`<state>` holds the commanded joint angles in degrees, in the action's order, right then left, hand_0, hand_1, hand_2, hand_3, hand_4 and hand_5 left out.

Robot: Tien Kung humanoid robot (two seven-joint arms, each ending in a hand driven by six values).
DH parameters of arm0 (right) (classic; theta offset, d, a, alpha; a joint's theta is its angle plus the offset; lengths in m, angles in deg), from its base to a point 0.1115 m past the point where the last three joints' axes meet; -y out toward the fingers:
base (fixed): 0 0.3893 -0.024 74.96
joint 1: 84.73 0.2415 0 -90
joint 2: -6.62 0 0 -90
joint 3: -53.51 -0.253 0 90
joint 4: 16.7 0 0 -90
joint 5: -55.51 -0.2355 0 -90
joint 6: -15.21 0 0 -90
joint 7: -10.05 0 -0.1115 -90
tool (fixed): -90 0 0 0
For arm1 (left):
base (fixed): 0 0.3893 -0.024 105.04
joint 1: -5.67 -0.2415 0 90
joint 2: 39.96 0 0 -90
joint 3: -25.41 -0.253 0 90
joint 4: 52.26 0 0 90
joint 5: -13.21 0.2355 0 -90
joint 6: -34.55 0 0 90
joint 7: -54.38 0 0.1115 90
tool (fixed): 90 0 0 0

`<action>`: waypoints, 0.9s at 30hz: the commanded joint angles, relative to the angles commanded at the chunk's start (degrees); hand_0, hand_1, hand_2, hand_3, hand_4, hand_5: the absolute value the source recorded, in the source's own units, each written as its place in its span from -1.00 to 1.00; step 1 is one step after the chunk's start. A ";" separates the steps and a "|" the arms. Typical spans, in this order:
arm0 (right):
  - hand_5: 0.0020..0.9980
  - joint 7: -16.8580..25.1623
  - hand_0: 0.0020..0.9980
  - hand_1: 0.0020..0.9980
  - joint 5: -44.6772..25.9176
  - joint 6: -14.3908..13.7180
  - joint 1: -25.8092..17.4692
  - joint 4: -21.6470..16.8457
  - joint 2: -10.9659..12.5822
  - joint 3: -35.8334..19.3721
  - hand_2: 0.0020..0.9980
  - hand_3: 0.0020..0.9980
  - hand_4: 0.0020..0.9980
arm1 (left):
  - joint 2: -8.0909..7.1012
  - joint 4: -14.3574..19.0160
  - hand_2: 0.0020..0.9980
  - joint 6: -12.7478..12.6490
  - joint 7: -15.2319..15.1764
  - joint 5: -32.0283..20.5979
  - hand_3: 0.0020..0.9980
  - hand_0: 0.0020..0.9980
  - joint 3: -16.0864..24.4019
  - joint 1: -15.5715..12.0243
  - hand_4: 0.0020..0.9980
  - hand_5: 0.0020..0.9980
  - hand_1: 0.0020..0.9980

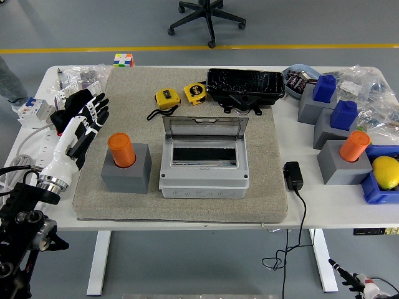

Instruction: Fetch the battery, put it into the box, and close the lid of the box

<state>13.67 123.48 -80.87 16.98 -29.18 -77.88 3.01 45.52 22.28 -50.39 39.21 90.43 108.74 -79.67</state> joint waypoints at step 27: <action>1.00 -0.05 0.81 0.78 0.42 0.04 -0.04 0.00 0.02 -0.52 0.66 0.74 1.00 | 1.76 -0.72 0.72 0.21 -1.20 -2.54 0.72 0.66 -4.68 -2.39 1.00 0.41 0.76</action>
<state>13.62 123.90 -80.83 16.94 -29.17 -77.86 2.49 47.28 21.55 -50.18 38.01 87.89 104.07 -82.07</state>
